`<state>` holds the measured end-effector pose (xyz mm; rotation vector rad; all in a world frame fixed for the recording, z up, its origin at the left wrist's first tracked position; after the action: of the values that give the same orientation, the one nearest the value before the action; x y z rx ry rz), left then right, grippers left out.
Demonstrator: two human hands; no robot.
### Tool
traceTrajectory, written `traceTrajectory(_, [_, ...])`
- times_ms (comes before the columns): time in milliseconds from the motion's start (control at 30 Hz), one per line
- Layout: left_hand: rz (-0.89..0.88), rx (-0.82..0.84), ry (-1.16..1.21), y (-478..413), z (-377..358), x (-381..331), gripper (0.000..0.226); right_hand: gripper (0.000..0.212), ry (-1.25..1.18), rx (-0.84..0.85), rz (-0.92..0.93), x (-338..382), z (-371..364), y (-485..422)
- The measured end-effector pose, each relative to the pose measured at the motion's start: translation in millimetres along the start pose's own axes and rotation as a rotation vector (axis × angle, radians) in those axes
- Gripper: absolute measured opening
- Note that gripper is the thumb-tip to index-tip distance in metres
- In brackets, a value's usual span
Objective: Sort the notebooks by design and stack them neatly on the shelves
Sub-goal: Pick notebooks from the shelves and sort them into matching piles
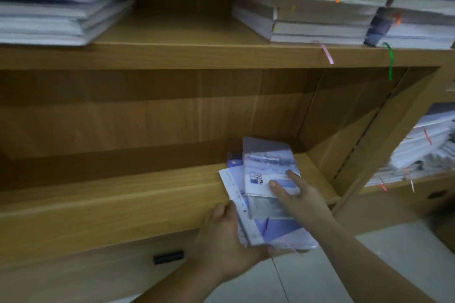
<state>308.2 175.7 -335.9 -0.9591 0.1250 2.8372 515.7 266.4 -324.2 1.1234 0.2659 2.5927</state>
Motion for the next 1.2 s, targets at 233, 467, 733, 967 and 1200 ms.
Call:
traceTrajectory(233, [-0.052,-0.045,-0.161,-8.9,-3.8,6.6,0.091,0.07,-0.175,-0.045,0.031,0.3,2.5,2.5])
traceTrajectory(467, [-0.076,0.011,0.018,-13.3,1.9,21.6,0.097,0.08,-0.077,0.031,0.06,-6.6,11.3,19.6])
traceTrajectory(733, [-0.162,-0.008,0.121,-9.0,6.8,25.2,0.09,0.086,0.099,0.03,0.136,-22.1,14.9,43.4])
traceTrajectory(967, [-0.132,-0.071,0.259,-4.8,-5.9,20.4,0.053,0.058,0.113,-0.06,0.157,-24.4,25.1,47.4])
traceTrajectory(1200, [0.094,-0.092,0.694,-12.7,5.0,19.6,0.037,0.032,-0.082,-0.008,0.089,-30.2,17.1,42.0])
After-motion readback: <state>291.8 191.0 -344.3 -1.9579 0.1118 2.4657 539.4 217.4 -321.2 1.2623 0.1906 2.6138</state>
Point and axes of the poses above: each hand's wrist, its own y-axis away from the middle knuckle, its own z-axis out of the back of the hand, x = y × z, the point moved 1 cm from there along -y, towards the middle knuckle, and after that the axes turned 8 degrees about -z, right-handed, at the moved point
